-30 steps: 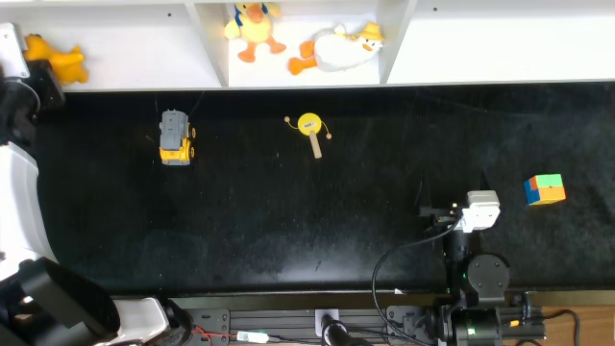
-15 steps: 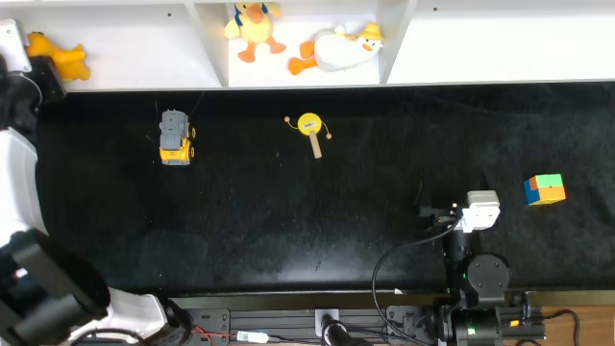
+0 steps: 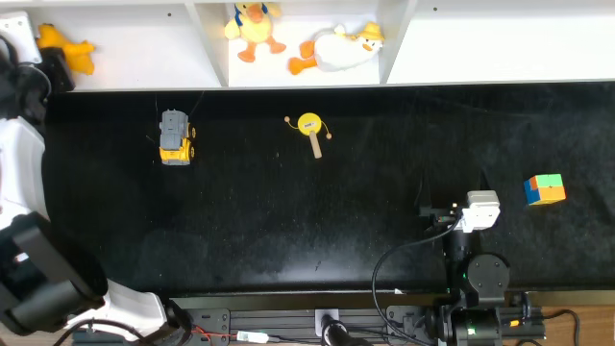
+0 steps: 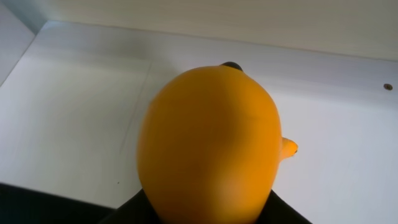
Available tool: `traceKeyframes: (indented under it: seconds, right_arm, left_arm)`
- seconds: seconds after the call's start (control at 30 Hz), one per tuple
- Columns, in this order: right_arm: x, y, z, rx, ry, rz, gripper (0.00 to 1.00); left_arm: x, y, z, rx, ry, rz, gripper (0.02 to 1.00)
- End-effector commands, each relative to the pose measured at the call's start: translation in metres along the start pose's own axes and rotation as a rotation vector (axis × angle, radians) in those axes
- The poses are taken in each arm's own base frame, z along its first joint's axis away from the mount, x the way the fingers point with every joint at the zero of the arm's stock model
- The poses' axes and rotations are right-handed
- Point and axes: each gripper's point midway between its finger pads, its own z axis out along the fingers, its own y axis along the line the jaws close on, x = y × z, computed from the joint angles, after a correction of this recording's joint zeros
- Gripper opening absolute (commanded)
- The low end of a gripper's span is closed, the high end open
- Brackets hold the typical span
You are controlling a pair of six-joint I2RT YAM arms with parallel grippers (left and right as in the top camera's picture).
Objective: Store Toys
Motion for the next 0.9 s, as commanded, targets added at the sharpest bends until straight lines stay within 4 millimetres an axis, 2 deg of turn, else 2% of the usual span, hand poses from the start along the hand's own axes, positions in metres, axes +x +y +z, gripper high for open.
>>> traceKeyframes:
  seconds: [0.03, 0.13, 0.17, 0.2, 0.3, 0.53, 0.7, 0.8, 0.9]
  right_arm:
    - [0.004, 0.001, 0.001, -0.007, 0.003, 0.005, 0.996]
    - [0.004, 0.001, 0.001, -0.007, 0.003, 0.005, 0.996]
    - [0.004, 0.001, 0.001, -0.007, 0.003, 0.005, 0.993]
    - [0.004, 0.001, 0.001, -0.007, 0.003, 0.005, 0.998]
    - [0.004, 0.001, 0.001, -0.007, 0.003, 0.005, 0.998]
    - [0.004, 0.001, 0.001, -0.007, 0.003, 0.005, 0.993]
    - [0.004, 0.001, 0.001, -0.007, 0.003, 0.005, 0.993]
    - [0.004, 0.001, 0.001, -0.007, 0.003, 0.005, 0.996]
    - [0.004, 0.001, 0.001, -0.007, 0.003, 0.005, 0.993]
  left_arm:
    - [-0.003, -0.005, 0.007, 0.007, 0.003, -0.004, 0.318]
    - [-0.004, -0.005, 0.007, 0.007, -0.001, -0.003, 0.325]
    - [-0.004, -0.005, 0.007, 0.007, -0.003, -0.002, 0.358]
    - [-0.005, -0.005, 0.007, 0.007, -0.005, -0.002, 0.47]
    - [-0.005, -0.005, 0.007, 0.007, -0.009, -0.001, 1.0]
    - [-0.004, -0.006, 0.006, 0.013, -0.003, -0.003, 0.998]
    - [0.007, -0.014, -0.006, 0.027, 0.039, 0.006, 0.996]
    - [0.02, -0.022, -0.018, 0.036, 0.054, 0.058, 0.998]
    - [0.042, -0.03, -0.033, 0.039, 0.066, 0.083, 0.998]
